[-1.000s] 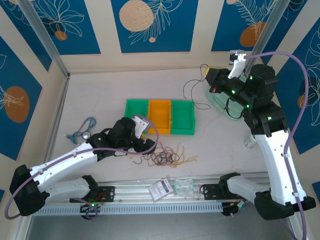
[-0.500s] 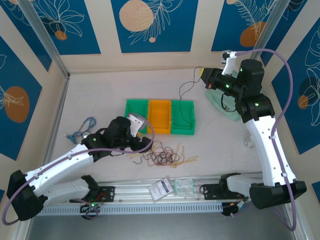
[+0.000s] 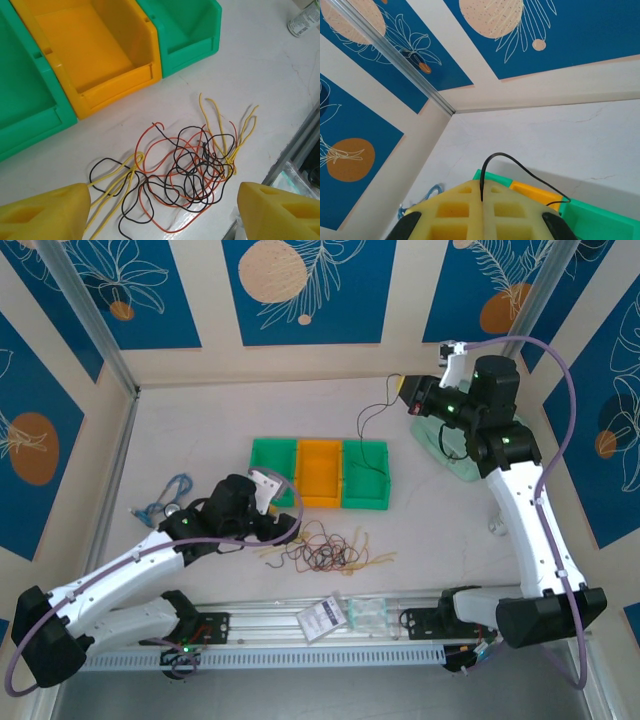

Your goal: Untangle the cables

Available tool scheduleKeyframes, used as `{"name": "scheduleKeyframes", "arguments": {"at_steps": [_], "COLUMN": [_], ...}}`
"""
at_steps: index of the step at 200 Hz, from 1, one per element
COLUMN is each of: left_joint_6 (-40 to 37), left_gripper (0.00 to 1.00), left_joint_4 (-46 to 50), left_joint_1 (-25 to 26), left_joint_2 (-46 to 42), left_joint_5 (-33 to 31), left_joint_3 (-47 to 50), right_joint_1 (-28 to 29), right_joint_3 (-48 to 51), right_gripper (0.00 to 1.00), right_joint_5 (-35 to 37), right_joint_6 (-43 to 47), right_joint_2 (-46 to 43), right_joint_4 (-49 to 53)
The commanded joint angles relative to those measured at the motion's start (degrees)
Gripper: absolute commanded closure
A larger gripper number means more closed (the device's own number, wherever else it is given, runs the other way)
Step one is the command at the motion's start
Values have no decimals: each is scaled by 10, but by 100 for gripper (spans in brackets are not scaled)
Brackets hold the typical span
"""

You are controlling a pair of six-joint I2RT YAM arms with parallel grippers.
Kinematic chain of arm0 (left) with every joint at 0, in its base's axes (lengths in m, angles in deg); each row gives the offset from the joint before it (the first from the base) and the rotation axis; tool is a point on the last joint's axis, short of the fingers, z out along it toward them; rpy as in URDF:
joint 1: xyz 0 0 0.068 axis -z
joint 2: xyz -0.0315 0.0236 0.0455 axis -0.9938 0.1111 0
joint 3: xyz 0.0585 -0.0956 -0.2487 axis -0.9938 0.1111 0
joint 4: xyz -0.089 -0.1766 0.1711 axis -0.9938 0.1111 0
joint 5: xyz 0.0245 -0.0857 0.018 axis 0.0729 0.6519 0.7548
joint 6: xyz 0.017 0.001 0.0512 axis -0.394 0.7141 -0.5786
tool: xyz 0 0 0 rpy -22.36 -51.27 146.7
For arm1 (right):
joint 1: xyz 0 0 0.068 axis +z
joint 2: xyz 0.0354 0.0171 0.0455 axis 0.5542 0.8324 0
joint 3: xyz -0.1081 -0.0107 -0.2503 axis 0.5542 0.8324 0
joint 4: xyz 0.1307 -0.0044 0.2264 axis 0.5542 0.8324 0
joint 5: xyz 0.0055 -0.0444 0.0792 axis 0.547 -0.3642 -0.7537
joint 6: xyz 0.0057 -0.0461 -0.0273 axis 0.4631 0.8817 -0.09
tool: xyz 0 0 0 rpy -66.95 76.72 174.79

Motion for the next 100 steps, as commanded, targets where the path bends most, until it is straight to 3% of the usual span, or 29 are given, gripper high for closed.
{"name": "scheduleKeyframes", "arguments": {"at_steps": [1, 49, 100], "left_joint_6": [4, 0, 5], "left_gripper": [23, 23, 23], "left_joint_4": [-8, -4, -7], "left_joint_1": [-9, -14, -18], "left_joint_2": [-14, -17, -22], "left_joint_5": [-1, -5, -13], "left_joint_3": [10, 14, 18], "right_joint_1": [0, 19, 86], "right_joint_3": [29, 111, 105], "right_gripper": [99, 99, 100], "right_joint_5": [-2, 44, 178], "right_joint_6": [8, 45, 135], "right_joint_2": [6, 11, 62], "right_joint_4": [3, 30, 99]}}
